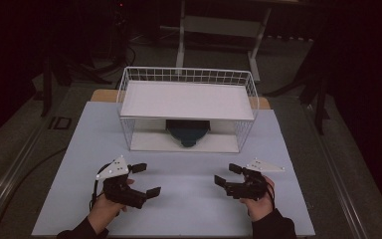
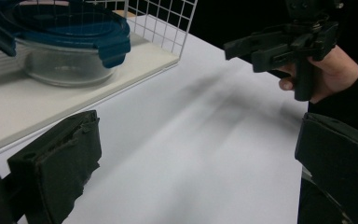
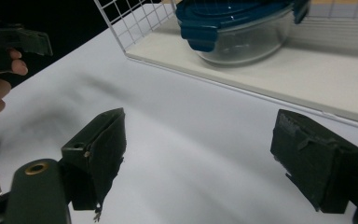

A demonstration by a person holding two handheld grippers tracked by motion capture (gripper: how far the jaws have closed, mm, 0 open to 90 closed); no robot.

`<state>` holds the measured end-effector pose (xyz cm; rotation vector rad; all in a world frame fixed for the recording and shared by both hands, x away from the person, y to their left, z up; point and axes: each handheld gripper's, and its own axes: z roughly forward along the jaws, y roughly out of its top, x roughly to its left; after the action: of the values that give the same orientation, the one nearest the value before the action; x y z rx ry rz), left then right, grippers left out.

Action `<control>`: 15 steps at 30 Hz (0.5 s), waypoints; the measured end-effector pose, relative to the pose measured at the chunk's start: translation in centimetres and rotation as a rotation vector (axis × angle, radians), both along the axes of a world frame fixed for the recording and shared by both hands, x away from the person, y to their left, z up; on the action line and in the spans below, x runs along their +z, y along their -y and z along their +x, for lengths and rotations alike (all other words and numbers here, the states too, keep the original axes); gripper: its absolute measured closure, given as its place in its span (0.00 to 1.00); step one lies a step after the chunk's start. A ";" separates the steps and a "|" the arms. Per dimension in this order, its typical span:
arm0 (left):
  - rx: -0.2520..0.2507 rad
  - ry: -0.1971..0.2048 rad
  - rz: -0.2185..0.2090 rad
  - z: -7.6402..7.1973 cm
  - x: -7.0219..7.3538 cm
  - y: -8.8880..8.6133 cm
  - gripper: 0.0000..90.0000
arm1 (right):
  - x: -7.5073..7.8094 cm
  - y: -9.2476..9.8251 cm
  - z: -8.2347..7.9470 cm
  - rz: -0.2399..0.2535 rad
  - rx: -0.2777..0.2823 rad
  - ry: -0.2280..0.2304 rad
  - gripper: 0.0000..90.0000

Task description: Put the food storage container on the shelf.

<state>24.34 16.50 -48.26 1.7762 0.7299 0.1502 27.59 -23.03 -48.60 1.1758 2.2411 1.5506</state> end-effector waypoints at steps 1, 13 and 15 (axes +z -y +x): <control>0.000 0.000 0.002 -0.1 0.0 -0.1 0.01 | -0.1 0.4 -0.3 -0.012 -0.004 0.002 0.20; -0.003 0.022 0.030 -0.3 -0.3 -0.1 0.01 | -0.9 2.6 -1.7 -0.034 -0.040 0.001 0.20; -0.001 0.021 0.026 -0.3 -0.3 0.0 0.01 | -1.0 2.7 -1.7 -0.030 -0.046 -0.002 0.20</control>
<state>24.02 16.55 -48.57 1.7972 0.7144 0.1782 25.90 -25.74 -49.59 1.2120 2.2142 1.4940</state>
